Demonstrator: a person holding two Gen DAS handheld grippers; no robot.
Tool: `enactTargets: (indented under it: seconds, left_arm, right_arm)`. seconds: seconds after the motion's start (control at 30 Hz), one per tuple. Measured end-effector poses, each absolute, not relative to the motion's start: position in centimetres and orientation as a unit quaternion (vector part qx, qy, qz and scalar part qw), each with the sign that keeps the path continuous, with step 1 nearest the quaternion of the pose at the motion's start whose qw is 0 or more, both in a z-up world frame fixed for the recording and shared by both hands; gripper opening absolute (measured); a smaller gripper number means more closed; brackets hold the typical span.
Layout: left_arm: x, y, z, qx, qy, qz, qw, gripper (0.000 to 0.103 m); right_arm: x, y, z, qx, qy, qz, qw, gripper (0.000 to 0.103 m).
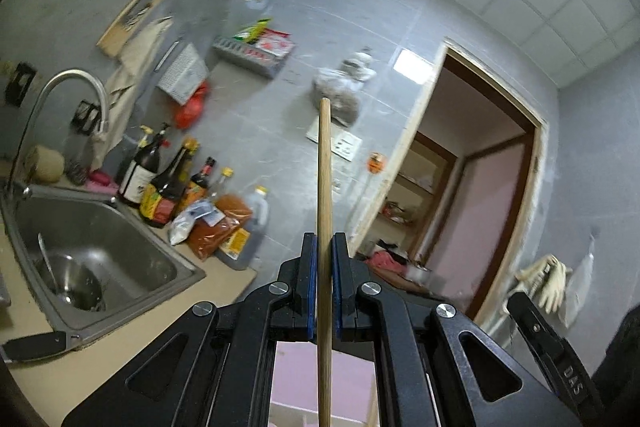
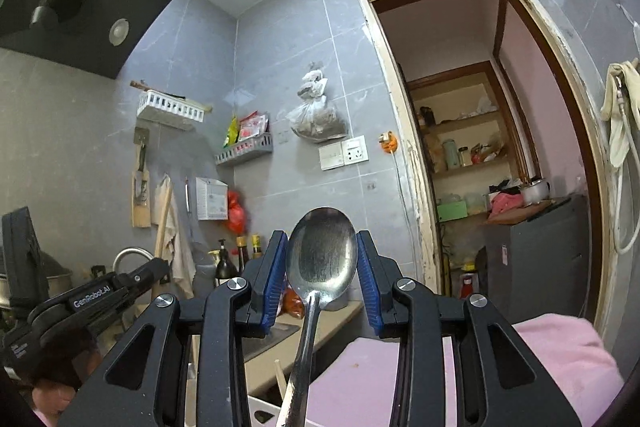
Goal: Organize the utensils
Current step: 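Lift the chopstick and spoon and carry both tools over the white basket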
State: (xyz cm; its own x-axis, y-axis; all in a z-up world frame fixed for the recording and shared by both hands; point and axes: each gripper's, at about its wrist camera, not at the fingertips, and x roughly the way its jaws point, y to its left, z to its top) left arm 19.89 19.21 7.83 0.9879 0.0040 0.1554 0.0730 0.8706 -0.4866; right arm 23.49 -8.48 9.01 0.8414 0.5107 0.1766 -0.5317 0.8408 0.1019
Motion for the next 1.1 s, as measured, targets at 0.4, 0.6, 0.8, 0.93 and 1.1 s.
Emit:
enactTargets:
  seconds: [0.4, 0.6, 0.8, 0.93, 1.1]
  left_arm:
    - [21.8, 17.0, 4.6, -0.208, -0.063, 0.035, 0.975, 0.005]
    - [22.2, 16.5, 3.6, -0.207, -0.048, 0.028, 0.977, 0.005]
    - [21.9, 15.4, 2.5, -0.191, -0.034, 0.027, 0.981, 0.005]
    - [22.0, 14.6, 1.9, -0.177, -0.022, 0.024, 0.984, 0.005]
    - [21.9, 14.1, 1.5, -0.169, -0.012, 0.019, 0.985, 0.005]
  right_arm:
    - [24.9, -6.6, 5.2, 0.050, -0.071, 0.251, 0.964, 0.032]
    - [25.1, -6.2, 4.2, 0.040, -0.060, 0.250, 0.965, 0.032]
    - [25.2, -6.1, 3.0, 0.029, -0.045, 0.251, 0.966, 0.032]
    - [25.2, -6.3, 2.5, 0.028, -0.036, 0.254, 0.966, 0.032]
    - [25.1, -6.2, 2.2, 0.024, -0.033, 0.260, 0.965, 0.033]
